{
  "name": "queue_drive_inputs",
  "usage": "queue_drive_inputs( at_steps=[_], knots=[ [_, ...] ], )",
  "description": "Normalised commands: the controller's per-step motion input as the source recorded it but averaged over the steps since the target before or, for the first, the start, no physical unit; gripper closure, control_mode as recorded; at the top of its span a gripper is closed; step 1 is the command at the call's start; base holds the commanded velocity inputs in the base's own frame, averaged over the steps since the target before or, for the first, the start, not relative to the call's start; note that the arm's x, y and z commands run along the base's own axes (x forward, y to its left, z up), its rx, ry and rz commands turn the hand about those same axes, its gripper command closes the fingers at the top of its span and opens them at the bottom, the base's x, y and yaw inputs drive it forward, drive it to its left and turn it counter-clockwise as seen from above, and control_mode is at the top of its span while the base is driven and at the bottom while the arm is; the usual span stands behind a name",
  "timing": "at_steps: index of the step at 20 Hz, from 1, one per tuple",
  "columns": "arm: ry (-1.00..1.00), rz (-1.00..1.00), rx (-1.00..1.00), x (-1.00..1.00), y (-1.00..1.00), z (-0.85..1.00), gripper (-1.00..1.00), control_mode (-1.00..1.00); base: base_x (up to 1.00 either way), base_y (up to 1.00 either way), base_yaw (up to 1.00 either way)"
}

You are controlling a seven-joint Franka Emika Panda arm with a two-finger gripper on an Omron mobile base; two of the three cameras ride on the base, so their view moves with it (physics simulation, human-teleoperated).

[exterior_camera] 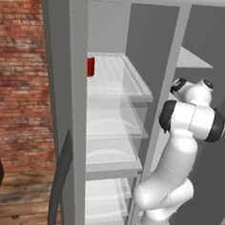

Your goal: There's a steak in the fridge that needs to be moved to the freezer for freezing. Pick up the steak from the fridge, place it on any shelf in the freezer, and close the fridge and freezer doors when done.

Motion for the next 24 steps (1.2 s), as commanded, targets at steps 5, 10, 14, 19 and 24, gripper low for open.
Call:
queue_drive_inputs(
  at_steps=[5, 10, 14, 19, 24],
  knots=[
    [0.00, 0.06, 0.00, 0.45, -0.04, -0.32, 1.00, -1.00, 0.00, 0.00, 0.00],
    [0.00, 0.01, 0.00, 0.44, 0.13, -0.39, -1.00, -1.00, 0.00, 0.00, 0.00],
    [0.00, 0.00, 0.00, 0.06, 0.00, -0.25, -1.00, -1.00, 0.00, 0.00, 0.00],
    [0.00, 0.01, 0.00, -0.19, 0.13, -0.27, -1.00, -1.00, 0.00, 0.00, 0.00],
    [-0.03, 0.00, -0.01, -0.50, 0.34, -0.06, -1.00, -1.00, 0.00, 0.00, 0.00]
  ],
)
